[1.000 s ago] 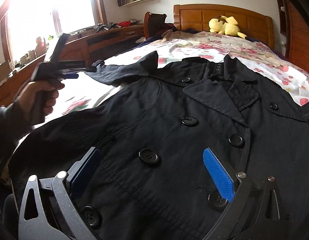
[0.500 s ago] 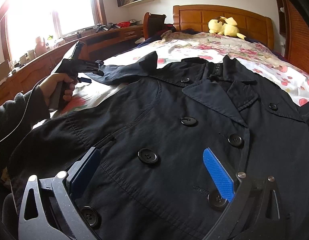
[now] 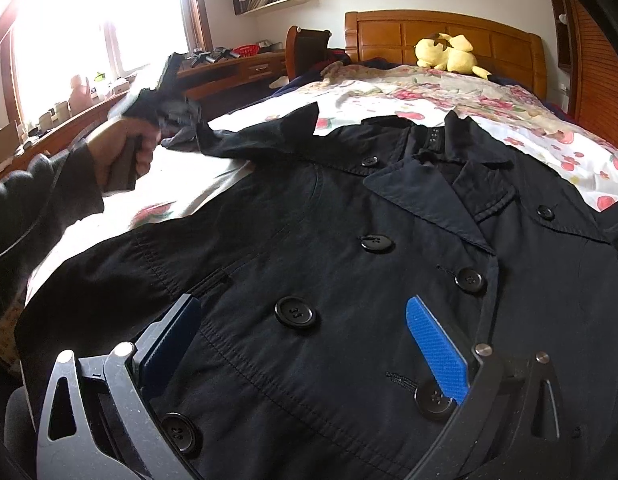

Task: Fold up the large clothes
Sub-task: 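Close the left tool on the sleeve cuff, then lift the sleeve with the left tool, fold it across the coat front, release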

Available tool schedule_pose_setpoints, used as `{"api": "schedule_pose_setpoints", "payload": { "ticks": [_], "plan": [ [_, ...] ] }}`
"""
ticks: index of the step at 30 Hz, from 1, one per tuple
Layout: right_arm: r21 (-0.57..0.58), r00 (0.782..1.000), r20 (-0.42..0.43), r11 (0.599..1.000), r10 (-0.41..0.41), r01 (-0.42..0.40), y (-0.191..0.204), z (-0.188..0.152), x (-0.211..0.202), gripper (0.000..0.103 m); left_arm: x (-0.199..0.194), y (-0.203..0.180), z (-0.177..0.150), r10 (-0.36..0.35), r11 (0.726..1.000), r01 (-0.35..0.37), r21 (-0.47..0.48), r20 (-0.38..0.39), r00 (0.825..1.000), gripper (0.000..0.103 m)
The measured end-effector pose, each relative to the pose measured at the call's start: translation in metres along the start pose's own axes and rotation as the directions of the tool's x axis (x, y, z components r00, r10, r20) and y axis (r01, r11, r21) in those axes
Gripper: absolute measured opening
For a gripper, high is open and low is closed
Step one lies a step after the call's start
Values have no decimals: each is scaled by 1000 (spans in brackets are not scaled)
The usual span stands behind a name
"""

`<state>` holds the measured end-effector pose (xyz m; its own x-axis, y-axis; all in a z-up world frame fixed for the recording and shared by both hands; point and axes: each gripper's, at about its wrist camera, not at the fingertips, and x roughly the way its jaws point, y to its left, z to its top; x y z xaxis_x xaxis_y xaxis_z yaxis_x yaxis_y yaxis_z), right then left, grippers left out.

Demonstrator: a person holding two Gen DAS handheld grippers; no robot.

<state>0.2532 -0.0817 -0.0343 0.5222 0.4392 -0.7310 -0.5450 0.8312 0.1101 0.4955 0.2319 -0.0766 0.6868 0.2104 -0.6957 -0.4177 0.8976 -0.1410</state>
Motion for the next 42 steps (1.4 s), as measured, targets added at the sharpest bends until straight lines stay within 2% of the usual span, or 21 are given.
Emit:
{"api": "schedule_pose_setpoints", "payload": {
  "ticks": [5,8,13,17,19,26,31,34,36,39,42],
  "plan": [
    [5,1000,21,1000,-5,5,0,-1,-7,103,-57,-66,7,-36,991,27,127,70,997,2],
    [5,1000,29,1000,-9,9,-1,0,-17,103,-84,-104,1,-65,980,48,193,81,995,2],
    [-11,997,63,999,-36,37,-5,-4,-48,103,-121,-152,-25,-91,954,59,293,94,991,2],
    [-9,994,85,997,-71,72,-16,-7,-71,103,-141,-175,-54,-103,929,61,366,96,990,2],
    [-9,991,89,995,-97,98,-21,-8,-79,103,-145,-180,-65,-99,917,58,394,85,991,2],
    [47,985,81,988,-152,149,-35,-20,-102,103,-148,-180,-90,-100,911,88,402,10,995,2],
    [41,981,47,982,-188,186,-36,-30,-109,103,-159,-173,-99,-130,899,143,414,-60,990,5],
    [34,977,64,979,-204,202,-33,-26,-115,103,-167,-166,-100,-148,897,177,404,-103,984,16],
    [27,975,73,978,-209,207,-29,-25,-117,103,-173,-160,-103,-147,891,178,417,-106,983,31],
    [10,974,75,977,-215,215,-22,-25,-117,103,-186,-148,-107,-177,885,209,417,-115,978,44],
    [3,974,77,977,-211,212,-18,-27,-116,103,-192,-134,-107,-183,888,212,408,-109,977,49]
  ]
}}
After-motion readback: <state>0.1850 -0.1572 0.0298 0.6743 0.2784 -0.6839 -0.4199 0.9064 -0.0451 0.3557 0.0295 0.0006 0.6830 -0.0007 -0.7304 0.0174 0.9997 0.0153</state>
